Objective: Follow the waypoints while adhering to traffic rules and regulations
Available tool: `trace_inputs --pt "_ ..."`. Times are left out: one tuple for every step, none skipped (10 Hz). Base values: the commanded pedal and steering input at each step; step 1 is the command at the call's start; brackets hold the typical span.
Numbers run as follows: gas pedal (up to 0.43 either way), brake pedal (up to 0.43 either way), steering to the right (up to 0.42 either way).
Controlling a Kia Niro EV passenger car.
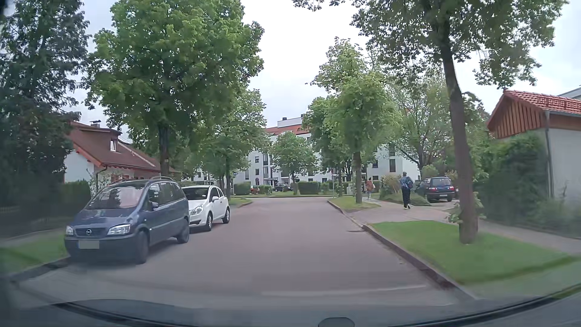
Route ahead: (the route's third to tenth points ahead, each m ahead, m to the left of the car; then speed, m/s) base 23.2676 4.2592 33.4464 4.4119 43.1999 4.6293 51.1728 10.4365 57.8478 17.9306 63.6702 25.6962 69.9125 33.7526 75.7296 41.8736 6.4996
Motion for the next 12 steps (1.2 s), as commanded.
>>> trace_inputs --pt "0.0 0.0 -0.005" --pt "0.0 0.0 -0.005" --pt "0.0 0.0 -0.005" --pt "0.0 0.0 -0.006" --pt "0.0 0.0 -0.006" --pt "0.0 0.0 -0.006" --pt "0.0 0.0 -0.007" --pt "0.0 0.0 -0.008" --pt "0.0 0.0 -0.007" --pt "0.0 0.0 -0.007" --pt "0.0 0.0 -0.006" --pt "0.0 0.0 -0.005"
